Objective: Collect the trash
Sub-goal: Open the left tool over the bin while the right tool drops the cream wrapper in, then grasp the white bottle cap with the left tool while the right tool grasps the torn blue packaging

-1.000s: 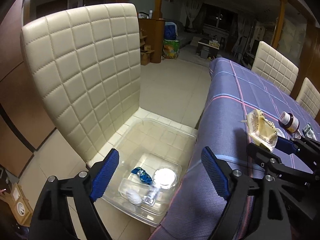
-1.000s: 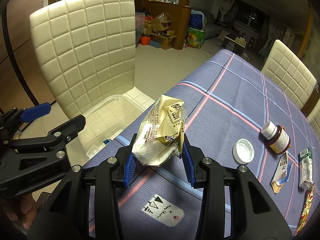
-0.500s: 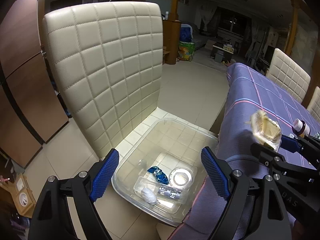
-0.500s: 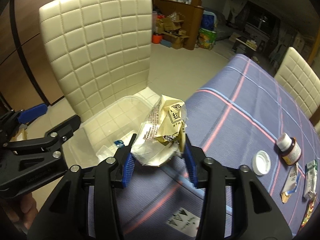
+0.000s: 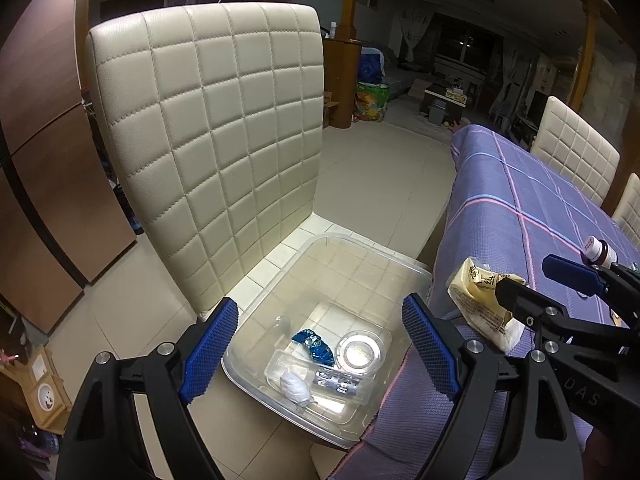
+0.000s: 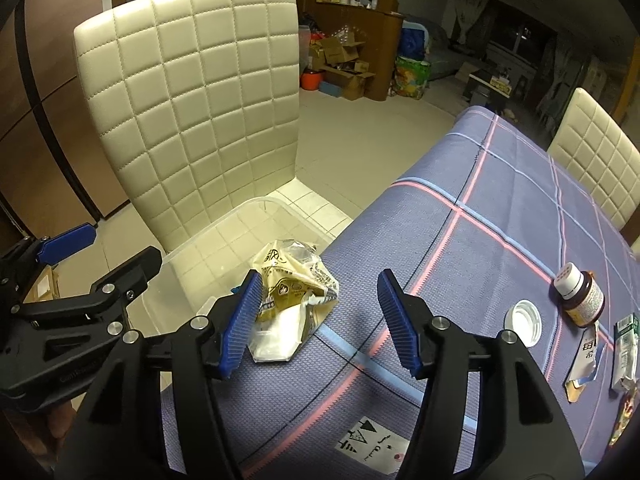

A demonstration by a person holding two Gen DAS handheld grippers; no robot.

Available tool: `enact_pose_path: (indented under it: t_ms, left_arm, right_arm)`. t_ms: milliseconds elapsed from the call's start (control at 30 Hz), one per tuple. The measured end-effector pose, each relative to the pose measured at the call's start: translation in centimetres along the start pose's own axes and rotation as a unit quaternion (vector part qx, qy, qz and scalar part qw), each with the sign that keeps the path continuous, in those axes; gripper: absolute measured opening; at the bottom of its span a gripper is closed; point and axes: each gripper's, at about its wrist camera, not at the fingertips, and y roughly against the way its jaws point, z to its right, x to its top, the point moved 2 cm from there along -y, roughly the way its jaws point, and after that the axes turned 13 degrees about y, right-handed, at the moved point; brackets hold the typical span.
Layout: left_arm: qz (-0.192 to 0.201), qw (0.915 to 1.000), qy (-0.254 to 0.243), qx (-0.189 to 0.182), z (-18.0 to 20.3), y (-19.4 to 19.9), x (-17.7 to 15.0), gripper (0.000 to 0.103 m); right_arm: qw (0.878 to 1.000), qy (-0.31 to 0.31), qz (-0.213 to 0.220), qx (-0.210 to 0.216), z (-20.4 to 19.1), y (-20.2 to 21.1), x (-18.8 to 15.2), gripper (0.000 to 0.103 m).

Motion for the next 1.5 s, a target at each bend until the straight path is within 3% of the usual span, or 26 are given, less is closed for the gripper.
enact_pose_path:
  t_ms: [133,200,233,267,367,467,567,633,667,1100,1500]
  left_arm:
    - [0.000,0.9999,0.010,-0.001,-0.5,0.1,0.1,0.082]
    - [0.001,0.9999,0.012,0.002,-0.7,0.1,0.1,0.082]
    - [0.001,0.9999,0.013,0.002,-0.7,0.1,0.1,0.082]
    - [0.000,0.9999,0.013,0.002,-0.8,0.1,0.1,0.082]
    - [0.002,0.9999,0.012,0.006,-1.0,0.0,0.2,0.082]
    - [0.003,0.9998,0.017,0.006,-1.2,-0.1,0.3,0.082]
    - [0.002,0.9998,0.019,0.008,-1.3,-0.1,0.3,0.082]
    - [0.001,0.9998,0.019,0.007,-1.3,-0.1,0.3,0.082]
    - [0.002,0.9998,0.019,0.008,-1.3,-0.1,0.2,0.082]
    - [0.008,0.9998,-0.013,-0.013,2.0,1.5,-0.3,0.082]
    - [0.000,0.9929,-0.088,-0.080,11.4,3.5,-3.0,0.082]
  right_arm:
    - [1.000,-0.006,-0.017,0.022,-0.1,-0.8,-0.4,0.064]
    - [0.999,0.001,-0.029,0.035,-0.6,-1.4,-0.6,0.045]
    - [0.999,0.004,-0.032,0.037,-0.9,-1.6,-0.6,0.043]
    - [0.999,0.011,-0.030,0.038,-1.2,-1.8,-0.6,0.034]
    - [0.999,0.023,-0.024,0.028,-1.8,-2.0,-0.5,0.026]
    - [0.999,0.028,-0.018,0.025,-2.0,-2.1,-0.2,0.025]
    - [0.999,0.030,-0.014,0.023,-1.9,-2.1,0.1,0.028]
    - [0.999,0.033,-0.010,0.017,-1.9,-1.8,0.3,0.046]
    - [0.999,0.031,0.000,0.007,-1.8,-1.5,0.4,0.061]
    - [1.000,-0.009,0.017,-0.023,1.3,1.6,-1.4,0.061]
    - [0.990,-0.101,0.016,-0.094,9.4,5.6,-7.3,0.065]
